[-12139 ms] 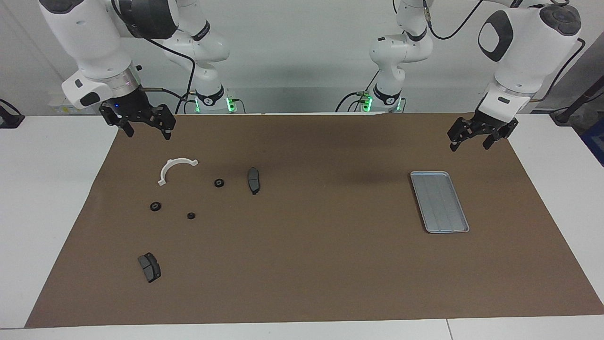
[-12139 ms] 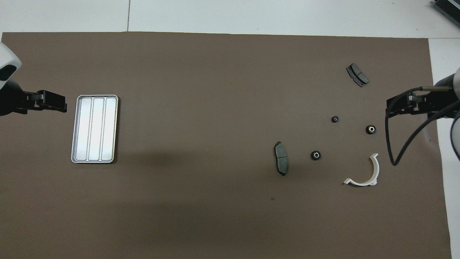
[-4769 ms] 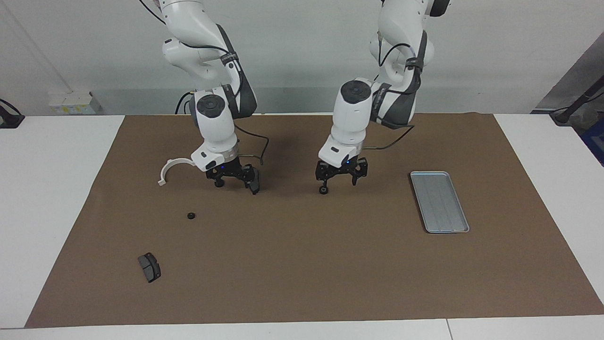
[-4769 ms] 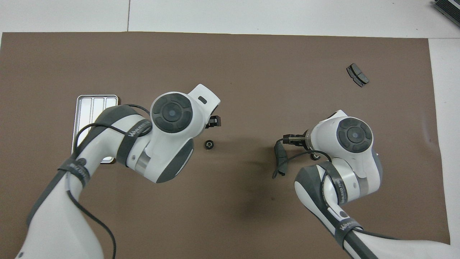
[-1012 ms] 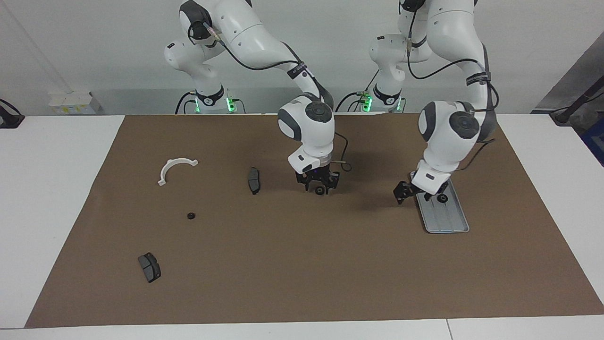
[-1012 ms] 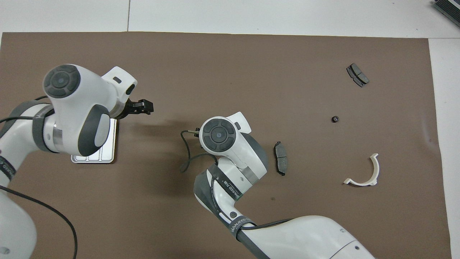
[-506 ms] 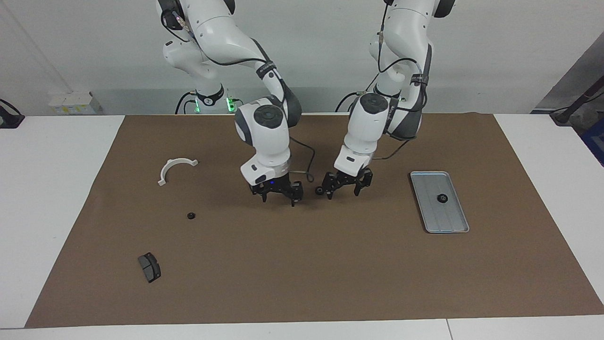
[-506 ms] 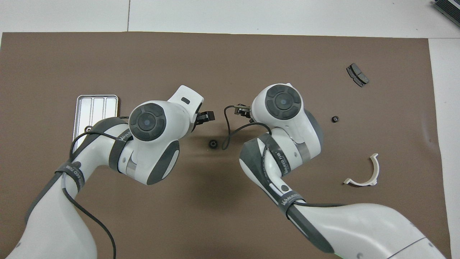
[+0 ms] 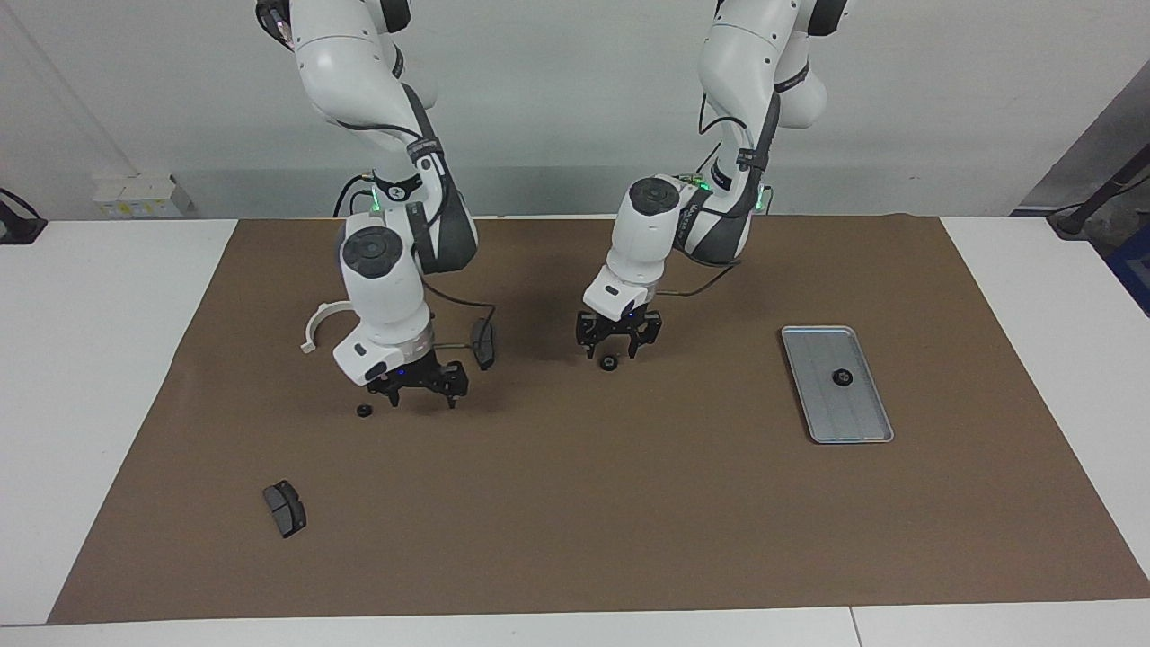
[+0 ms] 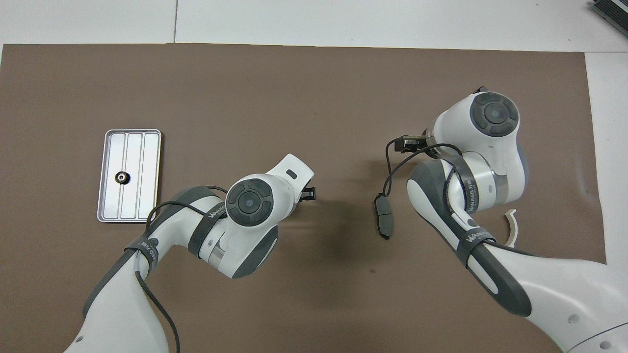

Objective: Pick bearing gear from pile to tray

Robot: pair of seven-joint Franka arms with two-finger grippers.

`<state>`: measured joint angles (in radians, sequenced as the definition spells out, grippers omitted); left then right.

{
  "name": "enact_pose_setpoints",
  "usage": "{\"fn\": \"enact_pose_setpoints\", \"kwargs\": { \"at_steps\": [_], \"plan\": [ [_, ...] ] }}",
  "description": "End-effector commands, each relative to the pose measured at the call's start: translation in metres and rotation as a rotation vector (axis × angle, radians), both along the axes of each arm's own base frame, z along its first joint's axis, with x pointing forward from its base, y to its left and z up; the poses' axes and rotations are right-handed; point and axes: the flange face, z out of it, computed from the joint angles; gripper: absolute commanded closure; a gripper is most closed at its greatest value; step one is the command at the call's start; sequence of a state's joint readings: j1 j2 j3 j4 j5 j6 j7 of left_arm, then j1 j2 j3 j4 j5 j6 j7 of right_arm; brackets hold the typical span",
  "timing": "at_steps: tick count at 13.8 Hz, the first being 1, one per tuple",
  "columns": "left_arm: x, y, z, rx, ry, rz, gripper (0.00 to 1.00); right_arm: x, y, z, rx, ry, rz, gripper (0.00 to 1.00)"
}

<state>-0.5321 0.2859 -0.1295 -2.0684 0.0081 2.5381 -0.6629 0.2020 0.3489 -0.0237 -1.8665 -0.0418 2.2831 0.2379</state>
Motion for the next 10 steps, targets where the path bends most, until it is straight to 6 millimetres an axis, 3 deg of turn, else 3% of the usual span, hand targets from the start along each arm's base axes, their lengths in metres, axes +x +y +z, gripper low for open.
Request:
{"fn": "enact_pose_setpoints", "kwargs": {
  "at_steps": [1, 5, 7, 8, 10],
  "plan": [
    [-0.007, 0.007, -0.010, 0.001, -0.011, -0.024, 0.30, -0.009, -0.043, -0.013, 0.001, -0.012, 0.072, 0.00],
    [-0.005, 0.006, -0.012, -0.009, -0.029, -0.040, 0.42, -0.020, -0.095, -0.038, -0.005, -0.012, 0.097, 0.00],
    [-0.003, 0.002, -0.016, -0.030, -0.055, -0.044, 0.43, -0.025, -0.098, -0.045, -0.004, 0.004, 0.098, 0.00],
    [-0.003, 0.003, -0.018, -0.029, -0.057, -0.050, 0.45, -0.025, -0.098, -0.044, -0.004, 0.005, 0.096, 0.07],
    [-0.002, 0.004, -0.019, -0.017, -0.065, -0.109, 0.45, -0.027, -0.098, -0.044, -0.004, 0.011, 0.096, 0.42]
  ]
}}
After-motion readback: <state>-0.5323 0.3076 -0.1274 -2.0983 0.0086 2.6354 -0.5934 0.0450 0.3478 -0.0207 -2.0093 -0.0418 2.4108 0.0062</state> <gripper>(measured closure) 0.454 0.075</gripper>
